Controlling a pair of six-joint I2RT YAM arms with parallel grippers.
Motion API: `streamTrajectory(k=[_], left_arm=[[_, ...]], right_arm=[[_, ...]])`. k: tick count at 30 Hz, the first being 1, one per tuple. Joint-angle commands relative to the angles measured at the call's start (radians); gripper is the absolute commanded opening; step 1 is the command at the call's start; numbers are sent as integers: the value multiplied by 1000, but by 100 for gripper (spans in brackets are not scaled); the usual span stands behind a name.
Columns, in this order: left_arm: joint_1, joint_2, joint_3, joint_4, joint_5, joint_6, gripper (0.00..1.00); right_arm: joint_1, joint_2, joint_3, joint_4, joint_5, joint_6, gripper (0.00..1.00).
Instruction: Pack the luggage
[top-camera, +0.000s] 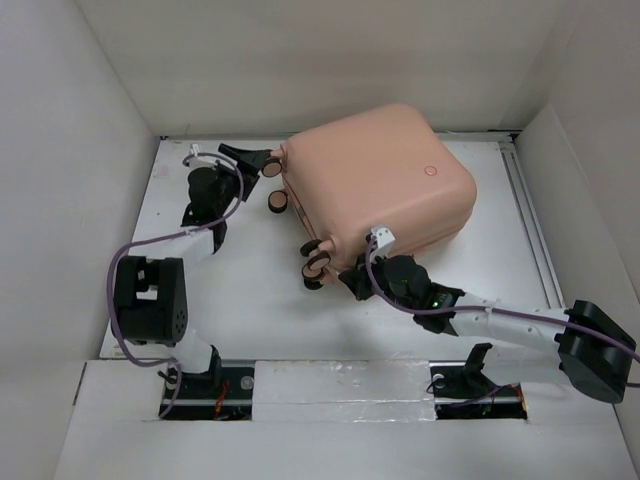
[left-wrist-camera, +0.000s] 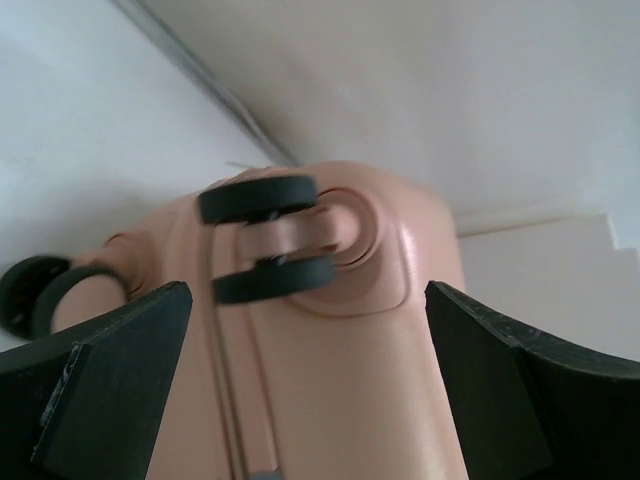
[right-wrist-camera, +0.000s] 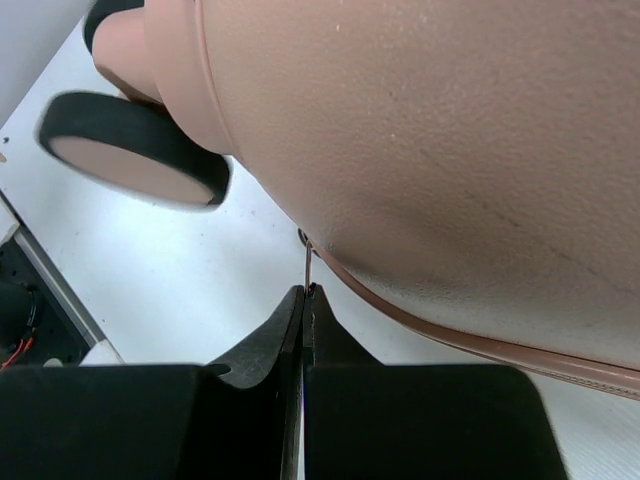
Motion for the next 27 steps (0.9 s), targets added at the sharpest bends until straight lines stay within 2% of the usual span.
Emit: streamTrajectory(k=[1,10,13,15,19,21,23,24,27], left_arm=[[-1,65,83,133,70,-43,100],[-10,238,214,103,50,-72,100],[-10,277,253,113,39,-83,93],[-19,302,253,139,39,-104,83],[-30,346,293,185,30,-129,73],[-30,356,302,214,41,-156,54],[-39,367,279,259,41,-185,51],[-39,367,252,279,41,-211,46],[-39,367,215,328,22,-235,20]], right_arm=[[30,-26,1,57,-69,3,0],[30,-26,1,57,-78,3,0],[30,-26,1,57,-78,3,0],[30,-26,1,57,-78,3,0],[30,-26,1,57,-87,13,0],[30,-37,1,57,-78,13,0],[30,-37,1,57,-69,13,0],[30,-48,1,47,-69,13,0],[30,-57,1,46,-57,13,0]])
